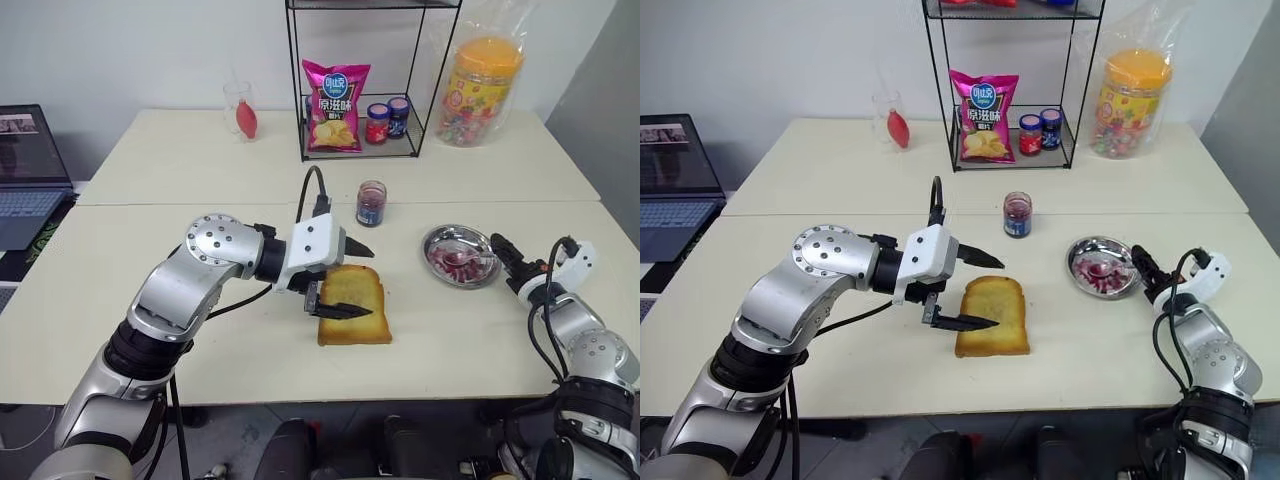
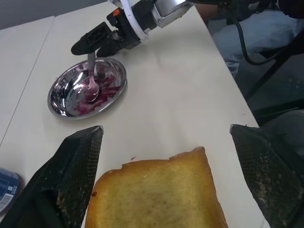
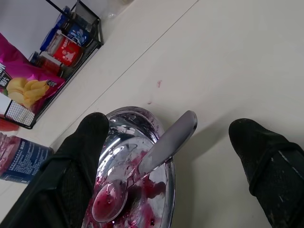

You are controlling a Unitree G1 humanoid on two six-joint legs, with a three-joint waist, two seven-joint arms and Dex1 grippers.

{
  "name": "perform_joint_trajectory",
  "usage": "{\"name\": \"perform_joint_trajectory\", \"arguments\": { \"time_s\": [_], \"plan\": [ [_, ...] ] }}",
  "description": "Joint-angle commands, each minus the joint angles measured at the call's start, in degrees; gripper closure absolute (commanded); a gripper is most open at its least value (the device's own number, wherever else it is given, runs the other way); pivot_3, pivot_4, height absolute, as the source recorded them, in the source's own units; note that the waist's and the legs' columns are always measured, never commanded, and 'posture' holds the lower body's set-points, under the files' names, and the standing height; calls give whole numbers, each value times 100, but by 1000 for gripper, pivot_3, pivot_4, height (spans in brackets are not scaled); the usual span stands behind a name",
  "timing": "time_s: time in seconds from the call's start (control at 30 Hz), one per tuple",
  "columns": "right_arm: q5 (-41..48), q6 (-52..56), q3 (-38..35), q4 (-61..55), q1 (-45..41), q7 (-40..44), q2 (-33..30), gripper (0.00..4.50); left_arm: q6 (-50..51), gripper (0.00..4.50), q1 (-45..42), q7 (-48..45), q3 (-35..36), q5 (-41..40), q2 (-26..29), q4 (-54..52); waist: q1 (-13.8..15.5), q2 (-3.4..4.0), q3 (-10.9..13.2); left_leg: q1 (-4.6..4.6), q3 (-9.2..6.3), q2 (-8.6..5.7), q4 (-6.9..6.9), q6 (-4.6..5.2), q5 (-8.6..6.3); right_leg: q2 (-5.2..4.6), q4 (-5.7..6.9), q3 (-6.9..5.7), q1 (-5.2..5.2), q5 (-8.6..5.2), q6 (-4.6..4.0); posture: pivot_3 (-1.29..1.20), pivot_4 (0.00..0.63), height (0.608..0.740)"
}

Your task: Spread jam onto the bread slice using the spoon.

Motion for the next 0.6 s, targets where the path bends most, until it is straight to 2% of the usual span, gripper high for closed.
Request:
{"name": "perform_joint_trajectory", "arguments": {
  "time_s": [0.03, 0.1, 0.43, 0.6],
  "plan": [
    [44, -92, -123, -7, -153, 88, -73, 180, -113, 2, -103, 22, -24, 26, -4, -3, -3, 0, 0, 0, 3, 0, 1, 0, 0, 1, 0, 5, -1, 2, 4, 0, 150, 740],
    [157, -4, -152, 30, -202, 124, -56, 485, -152, 0, -109, 19, -38, 52, 1, 34, -8, 0, 0, -1, 12, 0, 1, 1, 0, 3, 0, 16, -8, 6, 9, 0, 150, 740],
    [94, 15, -115, 234, -388, 279, -82, 2599, -284, 0, -157, -9, -76, 121, -2, 192, -14, 0, 0, -29, 34, 7, -1, 2, 0, 10, 16, 34, -55, 7, 9, 0, 150, 740],
    [123, 11, -197, 180, -339, 321, -137, 3814, -290, 0, -152, 16, -75, 124, 7, 201, -15, 0, 0, -29, 34, 7, 0, 2, 0, 10, 17, 34, -55, 7, 10, 0, 150, 740]
  ]
}}
